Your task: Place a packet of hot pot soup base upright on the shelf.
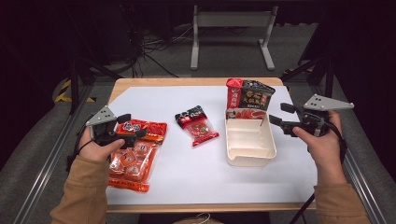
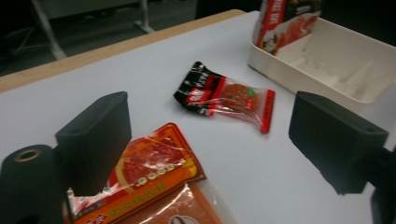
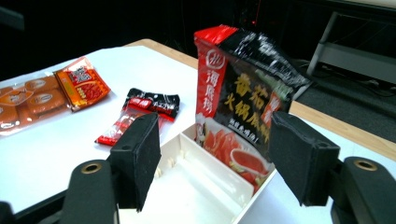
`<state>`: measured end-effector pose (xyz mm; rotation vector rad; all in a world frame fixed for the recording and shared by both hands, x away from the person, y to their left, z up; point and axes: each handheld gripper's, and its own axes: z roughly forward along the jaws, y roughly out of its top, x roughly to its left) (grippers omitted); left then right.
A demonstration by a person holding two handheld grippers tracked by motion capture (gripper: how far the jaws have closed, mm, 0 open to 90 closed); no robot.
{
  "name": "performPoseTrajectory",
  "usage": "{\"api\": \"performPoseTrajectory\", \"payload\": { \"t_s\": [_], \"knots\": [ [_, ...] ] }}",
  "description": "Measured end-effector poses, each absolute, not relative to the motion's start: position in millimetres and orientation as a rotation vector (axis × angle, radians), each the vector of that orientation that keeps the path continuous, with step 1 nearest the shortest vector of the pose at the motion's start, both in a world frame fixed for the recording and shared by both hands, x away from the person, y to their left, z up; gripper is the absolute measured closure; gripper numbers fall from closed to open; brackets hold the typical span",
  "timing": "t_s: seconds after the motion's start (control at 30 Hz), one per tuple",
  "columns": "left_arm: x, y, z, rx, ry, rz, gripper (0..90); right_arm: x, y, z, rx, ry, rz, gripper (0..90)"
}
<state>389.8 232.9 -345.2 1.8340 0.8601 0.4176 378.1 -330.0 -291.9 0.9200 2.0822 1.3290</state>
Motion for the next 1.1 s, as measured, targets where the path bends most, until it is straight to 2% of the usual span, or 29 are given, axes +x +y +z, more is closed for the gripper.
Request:
{"api": "performPoseTrajectory", "payload": {
  "t_s": [0.47, 0.53, 0.73, 0.83, 1.0, 1.1],
  "knots": [
    [395, 254, -347, 1.793, 0.924, 0.473, 7.7, 363, -330, -318, 0.964, 2.091, 1.404, 33.3],
    [399, 260, -350, 1.765, 0.950, 0.473, 5.1, 362, -332, -320, 0.975, 2.088, 1.391, 33.2],
    [407, 275, -358, 1.739, 1.018, 0.515, 4.8, 360, -337, -324, 0.992, 2.084, 1.367, 33.3],
    [414, 283, -365, 1.716, 1.070, 0.514, 7.1, 359, -340, -328, 0.996, 2.089, 1.344, 33.3],
    [427, 291, -377, 1.714, 1.068, 0.490, 18.2, 361, -338, -333, 1.004, 2.108, 1.312, 33.3],
    [436, 298, -383, 1.723, 1.093, 0.454, 21.2, 362, -336, -336, 0.993, 2.120, 1.299, 33.1]
  ]
}}
